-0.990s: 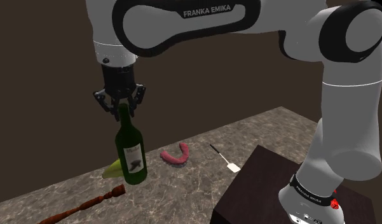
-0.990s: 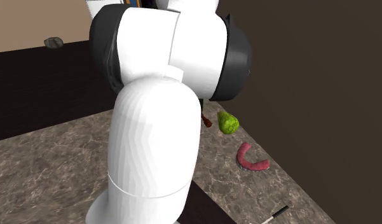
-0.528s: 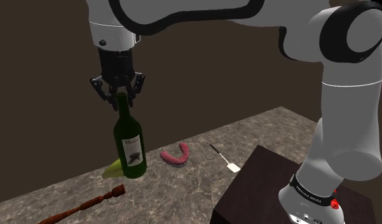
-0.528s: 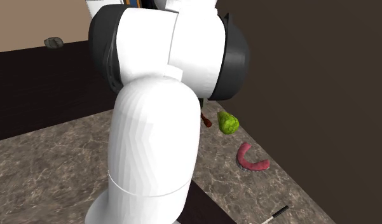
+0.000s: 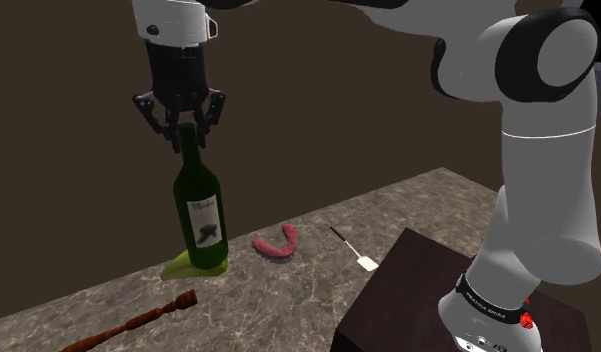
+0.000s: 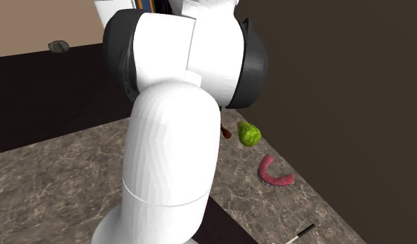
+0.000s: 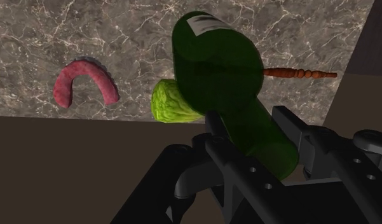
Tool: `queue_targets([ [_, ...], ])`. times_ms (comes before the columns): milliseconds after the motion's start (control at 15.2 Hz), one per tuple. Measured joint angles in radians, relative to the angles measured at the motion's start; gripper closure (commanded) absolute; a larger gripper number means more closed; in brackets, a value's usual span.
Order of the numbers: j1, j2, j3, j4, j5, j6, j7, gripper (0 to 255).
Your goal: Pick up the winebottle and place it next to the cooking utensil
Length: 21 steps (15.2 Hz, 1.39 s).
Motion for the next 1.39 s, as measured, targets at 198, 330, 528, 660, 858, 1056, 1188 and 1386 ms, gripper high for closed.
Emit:
queue_targets([
  [198, 0.013, 0.012, 0.0, 0.058, -0.007, -0.046, -0.002, 255],
  [330, 0.025, 0.027, -0.001, 0.108, -0.014, -0.082, -0.005, 255],
  [528, 0.0, 0.006, -0.003, 0.1, -0.002, -0.091, -0.03, 255],
  [660, -0.054, -0.051, -0.006, 0.021, 0.029, -0.061, -0.067, 255],
  [858, -0.138, -0.133, -0.021, -0.081, 0.079, -0.026, -0.142, 255],
  [1056, -0.201, -0.192, -0.043, -0.147, 0.116, -0.004, -0.216, 255],
  [1188, -0.242, -0.237, -0.059, -0.208, 0.144, 0.02, -0.266, 255],
  [1386, -0.294, -0.284, -0.089, -0.27, 0.174, 0.045, -0.341, 255],
])
